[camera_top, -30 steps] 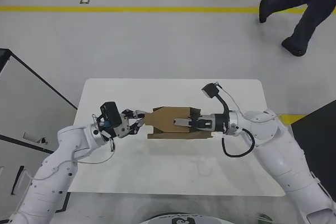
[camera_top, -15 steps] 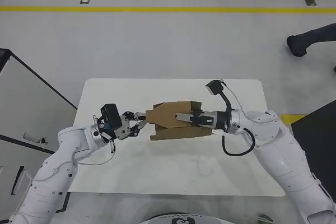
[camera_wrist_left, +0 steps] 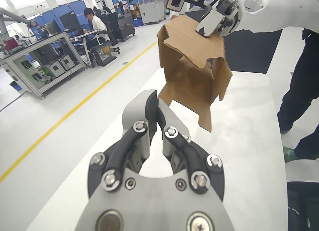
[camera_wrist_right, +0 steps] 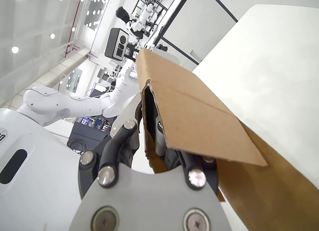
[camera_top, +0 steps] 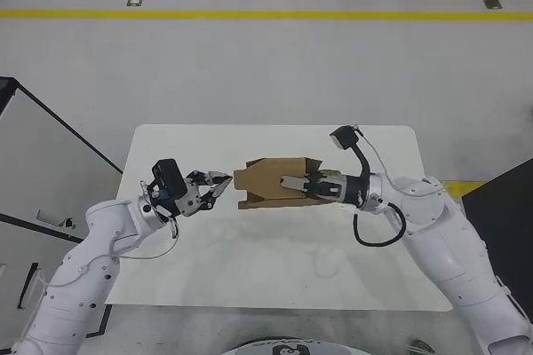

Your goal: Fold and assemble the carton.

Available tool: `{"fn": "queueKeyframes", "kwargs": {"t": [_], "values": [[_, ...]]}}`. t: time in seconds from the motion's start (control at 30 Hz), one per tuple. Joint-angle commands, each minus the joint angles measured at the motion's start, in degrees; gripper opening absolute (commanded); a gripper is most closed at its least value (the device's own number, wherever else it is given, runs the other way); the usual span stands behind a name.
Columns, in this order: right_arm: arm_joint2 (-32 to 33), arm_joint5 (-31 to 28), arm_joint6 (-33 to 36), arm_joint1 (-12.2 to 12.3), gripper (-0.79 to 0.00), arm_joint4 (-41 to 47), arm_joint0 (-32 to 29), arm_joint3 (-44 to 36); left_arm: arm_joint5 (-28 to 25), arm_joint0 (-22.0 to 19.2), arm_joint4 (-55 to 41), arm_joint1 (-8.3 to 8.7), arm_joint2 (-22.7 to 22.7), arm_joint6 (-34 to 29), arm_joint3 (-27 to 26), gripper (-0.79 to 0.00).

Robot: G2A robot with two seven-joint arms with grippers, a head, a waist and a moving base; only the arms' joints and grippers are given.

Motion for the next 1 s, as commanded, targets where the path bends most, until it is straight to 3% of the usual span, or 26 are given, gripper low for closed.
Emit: {"fn": "queueKeyframes", "kwargs": {"t": [0.0,0.4,0.97], "values": [[0.2,0.2,-0.5,0.0,-0.785,-0.1,-0.1,0.0,0.2,0.1,-0.1,0.00,-0.1,0.0,0.0,-0.785],[0.5,1.6,-1.9,-0.1,-0.785,0.4,-0.4,-0.3,-2.7,0.9,1.3,0.09,0.9,1.0,-2.3,-0.785],[-4.3,1.3,10.0,-0.5,-0.785,3.9,3.1,1.4,-1.9,0.3,0.5,0.09,0.2,1.4,-1.4,-0.785]]}}
